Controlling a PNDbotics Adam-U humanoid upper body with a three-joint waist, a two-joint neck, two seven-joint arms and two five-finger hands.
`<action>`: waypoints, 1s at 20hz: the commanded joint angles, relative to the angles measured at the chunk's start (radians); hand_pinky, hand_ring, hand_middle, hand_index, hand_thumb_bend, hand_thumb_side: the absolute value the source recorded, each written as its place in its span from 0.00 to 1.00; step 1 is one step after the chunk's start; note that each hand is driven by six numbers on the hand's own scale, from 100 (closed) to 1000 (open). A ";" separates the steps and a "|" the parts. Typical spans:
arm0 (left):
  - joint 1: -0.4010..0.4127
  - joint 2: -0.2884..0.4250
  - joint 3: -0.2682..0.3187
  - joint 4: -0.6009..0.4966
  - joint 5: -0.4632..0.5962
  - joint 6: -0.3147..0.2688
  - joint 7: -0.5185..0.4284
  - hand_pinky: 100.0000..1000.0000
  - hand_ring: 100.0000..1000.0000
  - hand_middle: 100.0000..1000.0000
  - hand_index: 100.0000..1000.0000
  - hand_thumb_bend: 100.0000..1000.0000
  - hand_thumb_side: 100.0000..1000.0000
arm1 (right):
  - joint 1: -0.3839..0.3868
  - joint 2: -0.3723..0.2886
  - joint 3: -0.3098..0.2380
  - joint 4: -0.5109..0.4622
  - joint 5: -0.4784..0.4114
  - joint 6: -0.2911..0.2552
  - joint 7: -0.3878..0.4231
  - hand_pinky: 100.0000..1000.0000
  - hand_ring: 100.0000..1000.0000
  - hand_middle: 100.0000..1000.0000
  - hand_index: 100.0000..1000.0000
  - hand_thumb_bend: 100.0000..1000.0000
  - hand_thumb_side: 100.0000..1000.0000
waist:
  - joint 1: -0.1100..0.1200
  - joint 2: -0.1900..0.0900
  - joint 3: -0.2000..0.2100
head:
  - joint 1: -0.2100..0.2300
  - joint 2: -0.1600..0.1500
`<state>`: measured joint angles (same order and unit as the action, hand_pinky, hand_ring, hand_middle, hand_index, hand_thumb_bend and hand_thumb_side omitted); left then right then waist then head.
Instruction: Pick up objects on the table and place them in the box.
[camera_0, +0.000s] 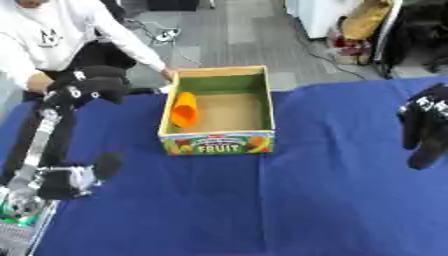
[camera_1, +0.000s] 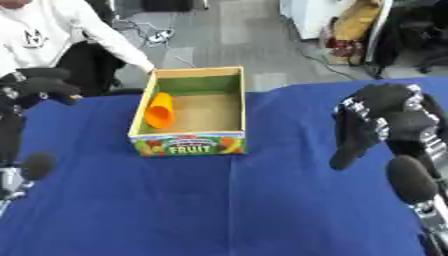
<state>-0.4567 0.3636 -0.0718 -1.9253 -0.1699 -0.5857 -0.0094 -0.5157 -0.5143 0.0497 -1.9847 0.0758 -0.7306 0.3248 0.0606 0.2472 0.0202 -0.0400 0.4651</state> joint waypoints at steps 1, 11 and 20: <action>0.004 -0.001 -0.005 -0.063 0.055 -0.017 -0.061 0.56 0.66 0.79 0.82 0.76 0.69 | -0.002 -0.001 -0.004 -0.015 0.015 0.002 -0.009 0.00 0.20 0.16 0.42 0.00 1.00 | -0.008 -0.011 0.003 | 0.015 -0.017; -0.015 -0.032 0.001 -0.074 0.093 0.002 -0.148 0.56 0.57 0.75 0.78 0.72 0.71 | 0.001 -0.005 -0.007 -0.015 0.011 0.008 -0.022 0.00 0.17 0.12 0.41 0.00 0.93 | -0.013 -0.015 0.007 | 0.024 0.020; -0.013 -0.034 0.012 -0.074 0.125 0.000 -0.167 0.56 0.65 0.80 0.79 0.71 0.69 | -0.005 -0.008 -0.013 -0.015 -0.015 0.043 -0.122 0.00 0.14 0.10 0.40 0.00 1.00 | -0.015 -0.017 0.005 | -0.076 0.047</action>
<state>-0.4619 0.3185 -0.0714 -1.9803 -0.0584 -0.5765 -0.1803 -0.5094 -0.5083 0.0436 -1.9848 0.0718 -0.6948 0.2282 0.0476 0.2502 0.0262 -0.0881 0.5053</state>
